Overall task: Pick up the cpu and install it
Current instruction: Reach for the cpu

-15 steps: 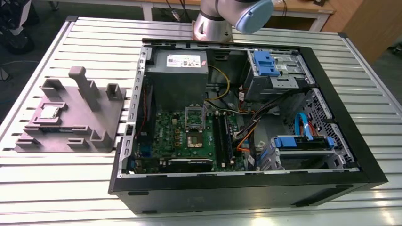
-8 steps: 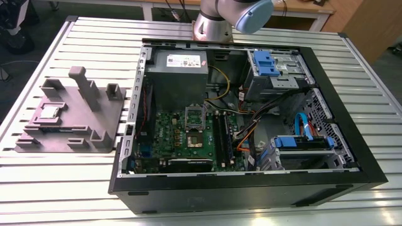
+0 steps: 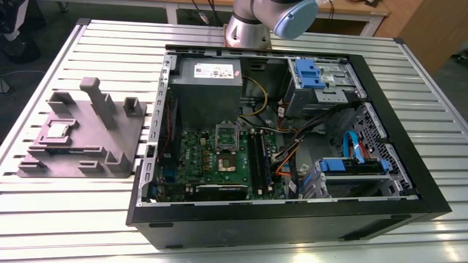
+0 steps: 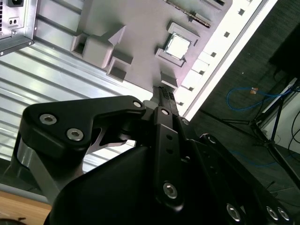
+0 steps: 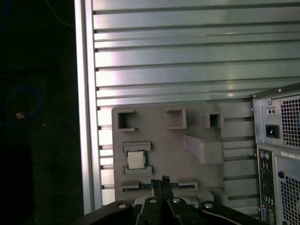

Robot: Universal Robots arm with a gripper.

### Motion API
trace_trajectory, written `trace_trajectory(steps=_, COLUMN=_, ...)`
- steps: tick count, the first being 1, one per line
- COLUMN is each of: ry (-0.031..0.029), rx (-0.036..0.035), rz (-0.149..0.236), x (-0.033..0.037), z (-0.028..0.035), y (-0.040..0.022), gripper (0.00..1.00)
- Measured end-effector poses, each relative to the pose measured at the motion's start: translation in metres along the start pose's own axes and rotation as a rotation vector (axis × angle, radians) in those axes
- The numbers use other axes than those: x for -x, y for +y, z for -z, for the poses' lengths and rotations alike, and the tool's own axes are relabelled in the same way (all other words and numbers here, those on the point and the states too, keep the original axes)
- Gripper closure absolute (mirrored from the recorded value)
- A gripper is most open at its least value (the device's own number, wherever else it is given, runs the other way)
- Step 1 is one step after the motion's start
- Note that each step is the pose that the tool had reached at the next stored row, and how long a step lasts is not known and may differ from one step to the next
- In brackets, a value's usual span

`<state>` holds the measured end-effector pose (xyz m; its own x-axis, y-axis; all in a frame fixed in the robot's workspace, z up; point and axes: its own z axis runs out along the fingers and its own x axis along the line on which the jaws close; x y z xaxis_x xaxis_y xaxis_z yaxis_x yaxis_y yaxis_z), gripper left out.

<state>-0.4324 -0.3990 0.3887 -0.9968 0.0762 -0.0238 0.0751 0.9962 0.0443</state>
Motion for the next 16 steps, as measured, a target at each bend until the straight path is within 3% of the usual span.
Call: trace_trajectory(steps=16, ry=0.0001, rx=0.0, rz=0.0, x=-0.0066, z=0.0002, y=-0.0005, gripper=0.89)
